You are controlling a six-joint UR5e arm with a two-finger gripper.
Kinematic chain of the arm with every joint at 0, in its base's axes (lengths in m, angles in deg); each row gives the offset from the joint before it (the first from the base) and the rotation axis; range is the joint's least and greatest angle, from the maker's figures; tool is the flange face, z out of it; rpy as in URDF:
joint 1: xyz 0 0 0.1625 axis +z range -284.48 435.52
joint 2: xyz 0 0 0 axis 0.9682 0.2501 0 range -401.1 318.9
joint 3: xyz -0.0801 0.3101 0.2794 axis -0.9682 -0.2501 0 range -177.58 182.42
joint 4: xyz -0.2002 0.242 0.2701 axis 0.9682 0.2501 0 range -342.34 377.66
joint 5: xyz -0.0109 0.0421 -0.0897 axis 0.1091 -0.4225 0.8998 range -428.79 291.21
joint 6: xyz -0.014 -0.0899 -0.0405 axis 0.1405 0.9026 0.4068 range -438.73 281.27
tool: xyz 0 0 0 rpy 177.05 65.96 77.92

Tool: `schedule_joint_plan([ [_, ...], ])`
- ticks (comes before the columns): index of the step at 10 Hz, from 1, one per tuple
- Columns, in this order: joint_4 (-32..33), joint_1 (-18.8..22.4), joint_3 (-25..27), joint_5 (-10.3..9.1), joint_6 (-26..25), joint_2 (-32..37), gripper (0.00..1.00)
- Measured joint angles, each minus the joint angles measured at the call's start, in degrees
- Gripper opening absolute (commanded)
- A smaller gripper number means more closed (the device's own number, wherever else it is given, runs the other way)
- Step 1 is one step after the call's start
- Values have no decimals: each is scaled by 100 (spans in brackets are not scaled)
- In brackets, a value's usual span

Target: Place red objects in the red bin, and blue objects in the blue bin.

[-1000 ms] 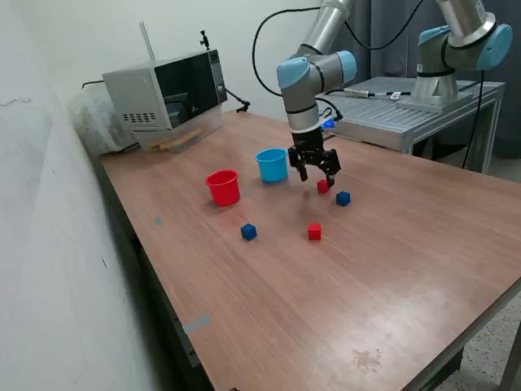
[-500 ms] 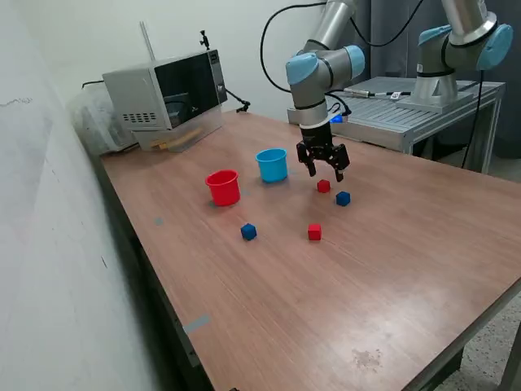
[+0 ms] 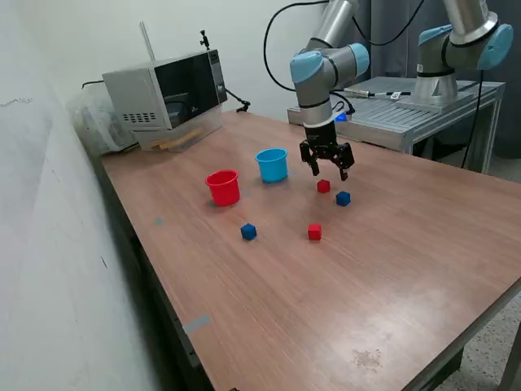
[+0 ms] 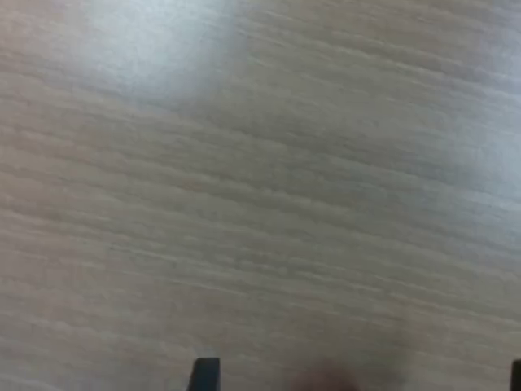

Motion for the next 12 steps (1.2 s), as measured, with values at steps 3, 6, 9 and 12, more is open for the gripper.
schedule_joint_plan([
  [3,18,29,-25,-124,148,-4,100],
  [6,121,64,-29,-250,209,-94,100],
  [9,182,126,-88,-286,223,-200,100],
  [12,198,140,-198,-293,243,-261,100],
])
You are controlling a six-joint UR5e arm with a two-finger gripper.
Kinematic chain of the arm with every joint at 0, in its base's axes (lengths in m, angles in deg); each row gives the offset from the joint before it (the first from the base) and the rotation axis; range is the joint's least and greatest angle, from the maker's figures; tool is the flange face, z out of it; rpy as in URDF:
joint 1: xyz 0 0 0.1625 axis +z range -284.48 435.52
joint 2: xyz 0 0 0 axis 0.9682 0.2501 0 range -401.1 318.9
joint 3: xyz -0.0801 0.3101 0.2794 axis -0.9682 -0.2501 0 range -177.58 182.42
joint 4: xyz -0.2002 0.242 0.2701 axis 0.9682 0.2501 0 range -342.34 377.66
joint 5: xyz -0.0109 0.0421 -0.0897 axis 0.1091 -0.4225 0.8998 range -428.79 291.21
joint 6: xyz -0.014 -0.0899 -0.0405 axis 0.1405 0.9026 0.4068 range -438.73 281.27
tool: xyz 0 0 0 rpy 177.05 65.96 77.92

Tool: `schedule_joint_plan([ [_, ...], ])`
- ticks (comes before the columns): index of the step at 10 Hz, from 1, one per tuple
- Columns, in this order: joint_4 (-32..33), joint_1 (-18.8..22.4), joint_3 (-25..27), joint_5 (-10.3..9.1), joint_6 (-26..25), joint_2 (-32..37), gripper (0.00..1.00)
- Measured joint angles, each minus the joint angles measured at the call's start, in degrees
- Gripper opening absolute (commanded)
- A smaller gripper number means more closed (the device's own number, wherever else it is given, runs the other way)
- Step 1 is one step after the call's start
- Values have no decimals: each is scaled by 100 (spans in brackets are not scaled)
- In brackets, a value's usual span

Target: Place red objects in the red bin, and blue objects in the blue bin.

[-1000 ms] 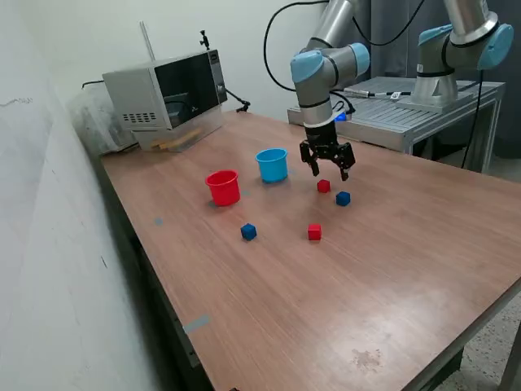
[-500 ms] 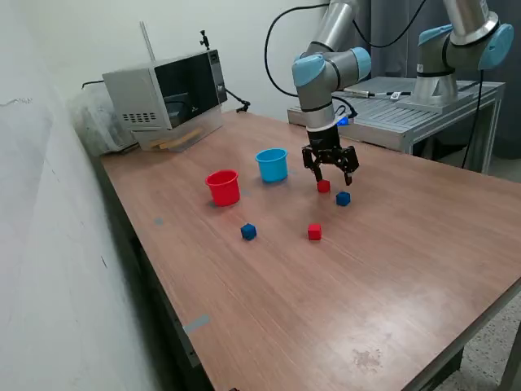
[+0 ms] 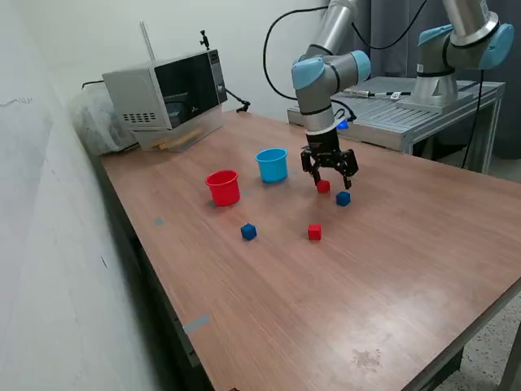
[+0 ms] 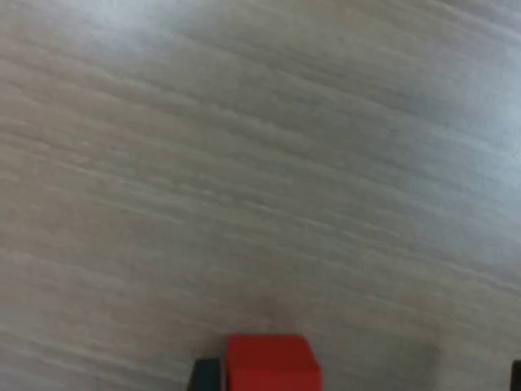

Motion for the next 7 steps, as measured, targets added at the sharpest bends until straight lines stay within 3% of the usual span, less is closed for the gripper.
schedule_joint_plan([
  [1,2,-1,-32,2,6,-12,100],
  [2,3,-9,-58,7,11,-23,0],
  [7,4,-57,-91,42,40,-34,0],
])
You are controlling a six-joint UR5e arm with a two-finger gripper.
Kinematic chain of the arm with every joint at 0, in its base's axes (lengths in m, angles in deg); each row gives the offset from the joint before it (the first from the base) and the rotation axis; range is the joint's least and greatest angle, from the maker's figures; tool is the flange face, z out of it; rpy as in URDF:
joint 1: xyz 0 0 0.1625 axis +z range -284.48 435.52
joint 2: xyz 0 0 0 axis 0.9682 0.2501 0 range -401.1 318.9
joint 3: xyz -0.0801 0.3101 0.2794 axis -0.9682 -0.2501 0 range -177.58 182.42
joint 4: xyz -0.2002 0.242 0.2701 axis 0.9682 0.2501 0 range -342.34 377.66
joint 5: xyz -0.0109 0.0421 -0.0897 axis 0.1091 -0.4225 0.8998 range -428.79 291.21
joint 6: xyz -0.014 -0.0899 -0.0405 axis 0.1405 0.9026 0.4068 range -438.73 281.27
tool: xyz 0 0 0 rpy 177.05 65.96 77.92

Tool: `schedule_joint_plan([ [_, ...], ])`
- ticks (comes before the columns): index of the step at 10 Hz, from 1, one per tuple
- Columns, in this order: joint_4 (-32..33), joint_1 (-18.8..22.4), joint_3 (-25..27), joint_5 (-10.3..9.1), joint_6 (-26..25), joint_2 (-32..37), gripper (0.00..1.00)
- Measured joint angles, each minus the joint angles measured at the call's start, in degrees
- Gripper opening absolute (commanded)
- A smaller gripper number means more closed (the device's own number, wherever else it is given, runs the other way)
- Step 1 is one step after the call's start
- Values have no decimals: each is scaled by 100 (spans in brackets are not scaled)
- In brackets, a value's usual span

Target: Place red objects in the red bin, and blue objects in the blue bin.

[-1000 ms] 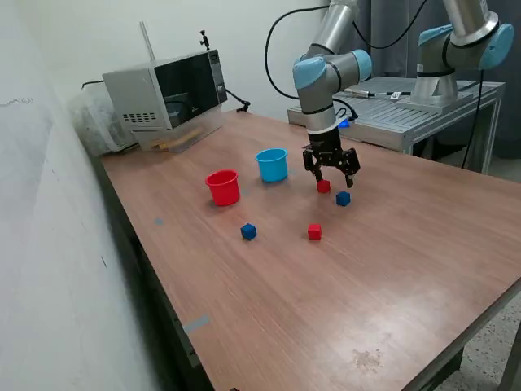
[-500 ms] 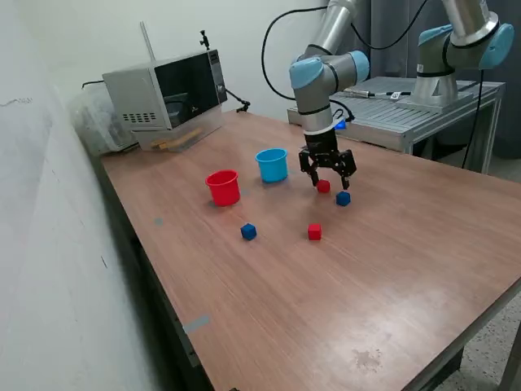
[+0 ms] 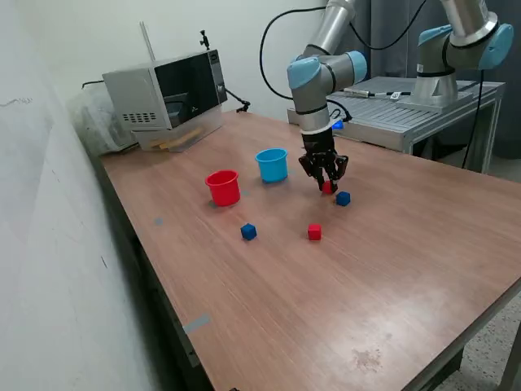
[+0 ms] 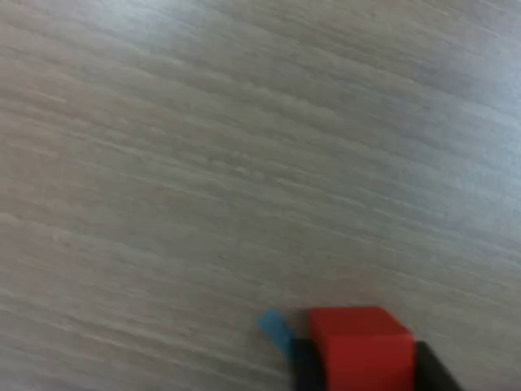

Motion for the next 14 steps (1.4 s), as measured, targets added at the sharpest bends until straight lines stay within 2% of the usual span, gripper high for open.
schedule_joint_plan([
  [5,-2,-26,-43,14,122,36,0],
  [7,-26,-49,-278,84,124,168,0],
  [10,-355,-65,-1120,350,9,230,0],
  [14,-871,-73,-2689,488,-189,-476,0],
])
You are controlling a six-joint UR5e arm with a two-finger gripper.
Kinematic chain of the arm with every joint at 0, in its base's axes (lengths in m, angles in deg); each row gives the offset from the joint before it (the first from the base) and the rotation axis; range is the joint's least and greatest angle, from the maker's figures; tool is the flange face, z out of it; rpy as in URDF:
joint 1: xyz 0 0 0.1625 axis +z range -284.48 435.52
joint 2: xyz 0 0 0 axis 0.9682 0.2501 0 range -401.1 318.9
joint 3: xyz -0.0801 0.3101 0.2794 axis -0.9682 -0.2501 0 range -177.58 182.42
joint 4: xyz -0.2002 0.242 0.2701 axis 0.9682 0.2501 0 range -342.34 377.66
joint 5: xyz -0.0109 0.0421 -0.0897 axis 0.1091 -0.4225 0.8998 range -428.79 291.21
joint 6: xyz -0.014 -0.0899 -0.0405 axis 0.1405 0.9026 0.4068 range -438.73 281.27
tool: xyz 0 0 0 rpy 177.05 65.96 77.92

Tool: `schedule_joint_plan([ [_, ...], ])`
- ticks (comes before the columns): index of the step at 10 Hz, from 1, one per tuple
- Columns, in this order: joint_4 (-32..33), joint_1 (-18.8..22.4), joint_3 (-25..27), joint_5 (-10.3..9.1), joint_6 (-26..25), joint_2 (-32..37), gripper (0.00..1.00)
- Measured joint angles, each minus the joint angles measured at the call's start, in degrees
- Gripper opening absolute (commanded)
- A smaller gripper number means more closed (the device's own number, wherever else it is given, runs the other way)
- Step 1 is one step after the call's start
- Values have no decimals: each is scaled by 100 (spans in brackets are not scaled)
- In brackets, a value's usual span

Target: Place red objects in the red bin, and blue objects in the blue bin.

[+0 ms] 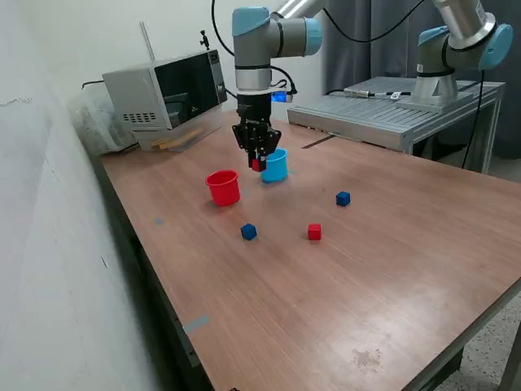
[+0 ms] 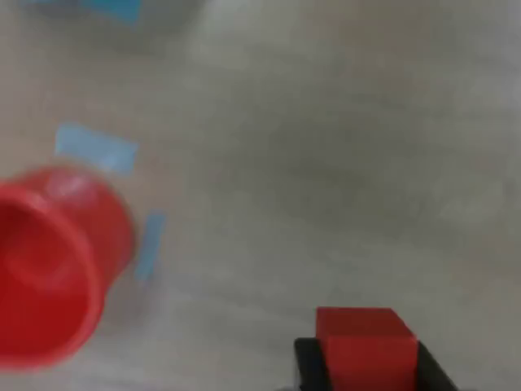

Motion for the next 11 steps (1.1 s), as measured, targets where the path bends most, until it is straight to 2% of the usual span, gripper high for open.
schedule_joint_plan([
  [3,-138,-127,-1055,-1,-158,-449,0],
  [5,-166,-353,-1494,-8,-387,-607,0],
  [8,-168,-753,-1608,-13,-576,-744,0],
  [11,-123,-993,-1286,18,-620,-748,0],
])
